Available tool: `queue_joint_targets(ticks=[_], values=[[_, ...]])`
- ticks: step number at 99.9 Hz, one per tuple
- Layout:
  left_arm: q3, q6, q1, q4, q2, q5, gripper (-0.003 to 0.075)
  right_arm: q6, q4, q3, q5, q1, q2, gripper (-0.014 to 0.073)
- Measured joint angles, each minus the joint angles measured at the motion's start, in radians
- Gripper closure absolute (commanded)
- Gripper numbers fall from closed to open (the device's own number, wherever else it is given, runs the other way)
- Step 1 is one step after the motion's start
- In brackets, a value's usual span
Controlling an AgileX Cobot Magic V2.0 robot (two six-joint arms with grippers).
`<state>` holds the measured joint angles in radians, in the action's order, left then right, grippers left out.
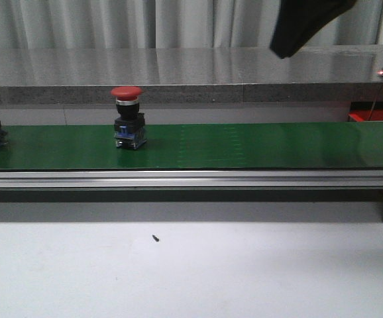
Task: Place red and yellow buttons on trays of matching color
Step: 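Lower the right gripper onto the red button on the belt and grasp, then carry the red button into the red tray and release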
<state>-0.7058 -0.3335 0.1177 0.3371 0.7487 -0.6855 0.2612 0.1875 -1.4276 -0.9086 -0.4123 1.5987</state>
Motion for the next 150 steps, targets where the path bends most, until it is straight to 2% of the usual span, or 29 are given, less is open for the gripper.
queue_joint_targets(ticks=[6, 13, 40, 78, 85, 89, 104, 114, 119, 136, 150], values=[[0.000, 0.000, 0.000, 0.000, 0.000, 0.000, 0.0740, 0.000, 0.000, -0.062, -0.019, -0.026, 0.054, 0.0029], [0.002, 0.000, 0.000, 0.000, 0.000, 0.000, 0.0740, 0.005, 0.000, -0.126, -0.030, -0.055, 0.118, -0.0070], [0.002, 0.000, 0.000, 0.000, 0.000, 0.000, 0.0740, 0.109, 0.000, -0.306, -0.050, -0.129, 0.299, -0.0050], [0.002, -0.002, 0.000, 0.000, 0.000, 0.002, 0.0740, 0.236, 0.009, -0.343, 0.024, -0.143, 0.403, -0.0045], [0.002, -0.002, 0.000, 0.000, 0.000, 0.002, 0.0740, 0.238, 0.011, -0.345, 0.041, -0.143, 0.411, -0.0006], [0.002, -0.002, 0.000, 0.000, 0.000, 0.002, 0.0740, 0.240, 0.013, -0.345, 0.048, -0.143, 0.418, 0.0044], [0.002, -0.003, 0.000, 0.000, 0.000, 0.002, 0.0740, 0.244, 0.017, -0.345, 0.070, -0.143, 0.439, 0.0364], [0.002, -0.003, 0.000, 0.000, 0.000, 0.002, 0.0740, 0.244, 0.017, -0.347, 0.080, -0.137, 0.441, 0.0512], [0.002, -0.003, 0.000, 0.000, 0.000, 0.002, 0.0740, 0.244, 0.017, -0.347, 0.080, -0.135, 0.441, 0.0540], [0.002, -0.003, 0.000, 0.000, 0.000, 0.002, 0.0740, 0.216, 0.026, -0.347, 0.063, -0.101, 0.417, 0.0537], [0.002, -0.003, 0.000, 0.000, 0.000, 0.006, 0.0740, 0.207, 0.034, -0.345, 0.054, -0.015, 0.343, 0.0537]])
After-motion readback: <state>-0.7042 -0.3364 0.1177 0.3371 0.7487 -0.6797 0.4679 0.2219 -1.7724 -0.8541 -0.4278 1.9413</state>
